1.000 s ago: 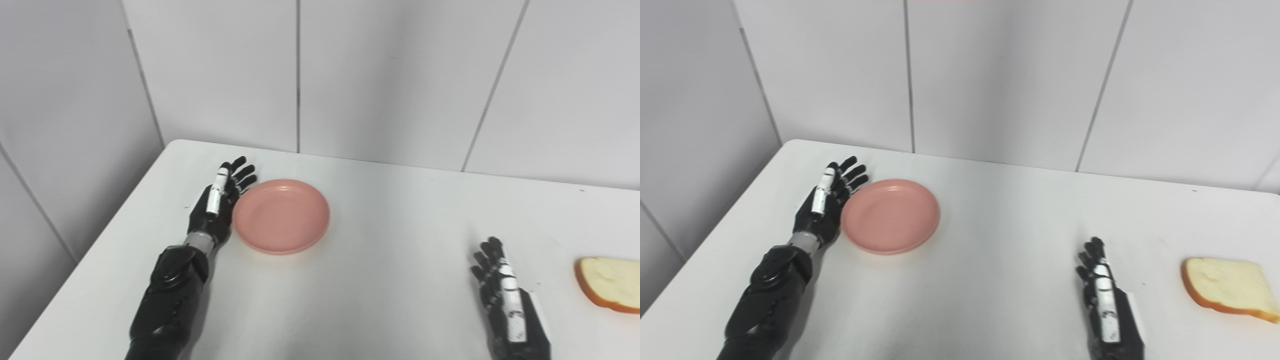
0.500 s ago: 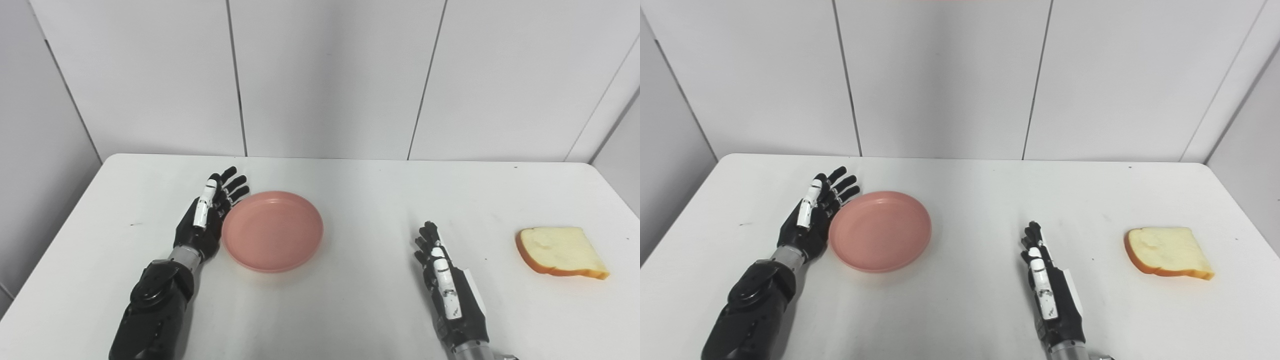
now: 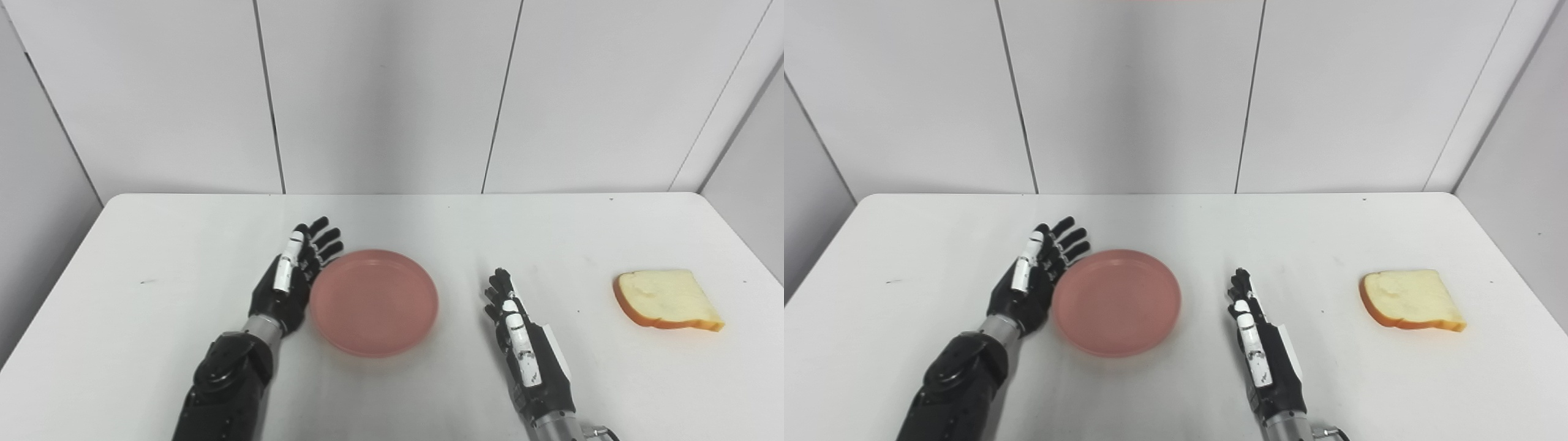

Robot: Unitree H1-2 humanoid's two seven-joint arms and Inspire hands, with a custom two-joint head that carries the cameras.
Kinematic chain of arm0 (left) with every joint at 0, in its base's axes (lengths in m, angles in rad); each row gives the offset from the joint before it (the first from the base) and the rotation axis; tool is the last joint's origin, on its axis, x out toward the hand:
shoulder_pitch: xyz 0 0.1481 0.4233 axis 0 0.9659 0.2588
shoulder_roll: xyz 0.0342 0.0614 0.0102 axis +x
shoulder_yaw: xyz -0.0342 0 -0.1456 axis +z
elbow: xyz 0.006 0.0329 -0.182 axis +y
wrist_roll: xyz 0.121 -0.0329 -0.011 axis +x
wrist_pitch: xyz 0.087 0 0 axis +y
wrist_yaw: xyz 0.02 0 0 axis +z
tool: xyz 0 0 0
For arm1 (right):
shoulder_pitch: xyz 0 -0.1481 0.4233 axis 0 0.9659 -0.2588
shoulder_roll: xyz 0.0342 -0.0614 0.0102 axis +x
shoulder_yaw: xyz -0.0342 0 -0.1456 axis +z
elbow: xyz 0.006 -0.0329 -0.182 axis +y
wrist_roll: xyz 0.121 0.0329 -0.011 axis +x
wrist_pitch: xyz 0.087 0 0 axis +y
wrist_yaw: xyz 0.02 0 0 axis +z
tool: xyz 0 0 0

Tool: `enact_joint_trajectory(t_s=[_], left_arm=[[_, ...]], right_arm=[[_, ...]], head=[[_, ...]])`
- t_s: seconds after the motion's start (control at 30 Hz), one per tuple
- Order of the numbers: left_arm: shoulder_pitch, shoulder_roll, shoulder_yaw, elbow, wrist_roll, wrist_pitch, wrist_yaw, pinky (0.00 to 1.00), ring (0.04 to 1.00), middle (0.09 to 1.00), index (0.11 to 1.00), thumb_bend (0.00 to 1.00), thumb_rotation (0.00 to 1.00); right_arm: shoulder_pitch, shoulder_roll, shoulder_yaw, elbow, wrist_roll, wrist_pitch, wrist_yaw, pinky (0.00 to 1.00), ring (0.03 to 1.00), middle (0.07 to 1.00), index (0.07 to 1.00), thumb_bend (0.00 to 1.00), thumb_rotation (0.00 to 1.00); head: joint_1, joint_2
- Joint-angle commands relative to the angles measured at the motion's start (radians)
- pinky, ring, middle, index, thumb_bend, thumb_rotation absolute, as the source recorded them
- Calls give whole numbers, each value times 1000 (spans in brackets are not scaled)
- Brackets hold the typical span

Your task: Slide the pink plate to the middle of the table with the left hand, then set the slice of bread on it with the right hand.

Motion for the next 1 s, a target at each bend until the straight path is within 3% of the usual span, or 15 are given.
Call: enact_joint_trajectory(t_s=[0.0,0.2,0.5,0.8,0.97], left_arm=[[-4,-16,5,17,-3,16,9,896,909,904,904,416,992],[-4,-47,-12,18,25,-2,15,897,919,919,920,416,1000],[-13,-80,-8,47,60,-63,52,929,949,948,941,398,1000],[-9,-73,0,65,70,-77,48,955,954,947,937,399,1000],[11,-61,6,69,62,-82,29,950,953,944,935,392,1000]], right_arm=[[46,22,12,40,14,7,0,1000,1000,1000,1000,338,1000],[50,28,13,22,1,28,-13,1000,1000,1000,1000,340,1000],[41,26,5,42,3,9,-9,1000,1000,1000,1000,355,1000],[49,46,-14,17,3,22,-43,1000,1000,1000,1000,337,1000],[52,33,-27,-15,-13,22,-62,1000,1000,1000,1000,306,1000]], head=[[0,2],[-8,11],[-16,9],[-39,8],[-86,-24]])
